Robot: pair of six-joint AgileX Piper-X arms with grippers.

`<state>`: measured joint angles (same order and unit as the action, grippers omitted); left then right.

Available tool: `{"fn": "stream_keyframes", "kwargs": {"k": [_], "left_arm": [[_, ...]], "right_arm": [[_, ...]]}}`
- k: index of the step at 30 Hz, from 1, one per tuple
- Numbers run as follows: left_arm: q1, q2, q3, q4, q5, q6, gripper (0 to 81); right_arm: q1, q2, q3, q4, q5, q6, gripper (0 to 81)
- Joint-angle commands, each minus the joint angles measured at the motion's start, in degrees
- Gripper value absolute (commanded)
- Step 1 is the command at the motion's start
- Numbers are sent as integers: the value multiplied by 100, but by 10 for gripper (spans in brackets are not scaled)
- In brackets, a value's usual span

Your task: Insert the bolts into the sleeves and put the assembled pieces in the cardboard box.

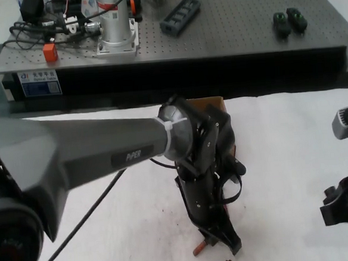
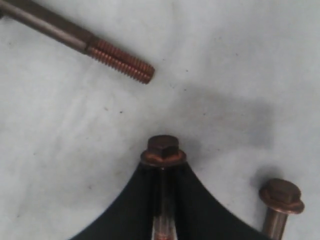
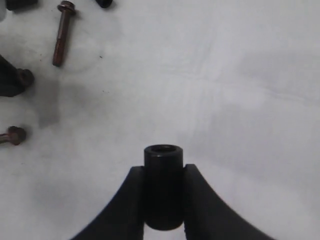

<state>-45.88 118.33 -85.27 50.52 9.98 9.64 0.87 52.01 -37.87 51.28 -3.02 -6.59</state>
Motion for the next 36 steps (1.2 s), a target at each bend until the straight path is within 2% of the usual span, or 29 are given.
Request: {"fn": "stream_keyframes", "kwargs": {"k": [1, 3, 7, 11, 15, 18, 27, 36], "left_arm": [[68, -297, -114, -156, -78, -265, 6], [203, -741, -97, -426, 27, -744, 6], [653, -1674, 494, -1870, 646, -1807, 6], [1060, -2531, 1476, -3522, 1767, -2932, 6], [1188, -2996, 2181, -4585, 2231, -3507, 6], [1186, -3149, 2341, -4875, 2463, -3673, 6], [1186, -3195, 2350, -4897, 2522, -3653, 6], [1186, -3208, 2350, -4913, 2144, -3624, 6]], "right_arm": [[-3, -50, 28, -17, -1052, 192, 23], [36, -50, 177, -126, -1752, 340, 23], [435, -50, 737, -1348, -2835, 1385, 23], [1123, -5, 1261, -3280, -2938, 2349, 23], [1632, 357, 1347, -5128, -2876, 3273, 23], [1757, 832, 1214, -6075, -2846, 3611, 23], [1720, 1701, 507, -6532, -2772, 3630, 23], [1686, 1690, 498, -5868, -2617, 3484, 23]]}}
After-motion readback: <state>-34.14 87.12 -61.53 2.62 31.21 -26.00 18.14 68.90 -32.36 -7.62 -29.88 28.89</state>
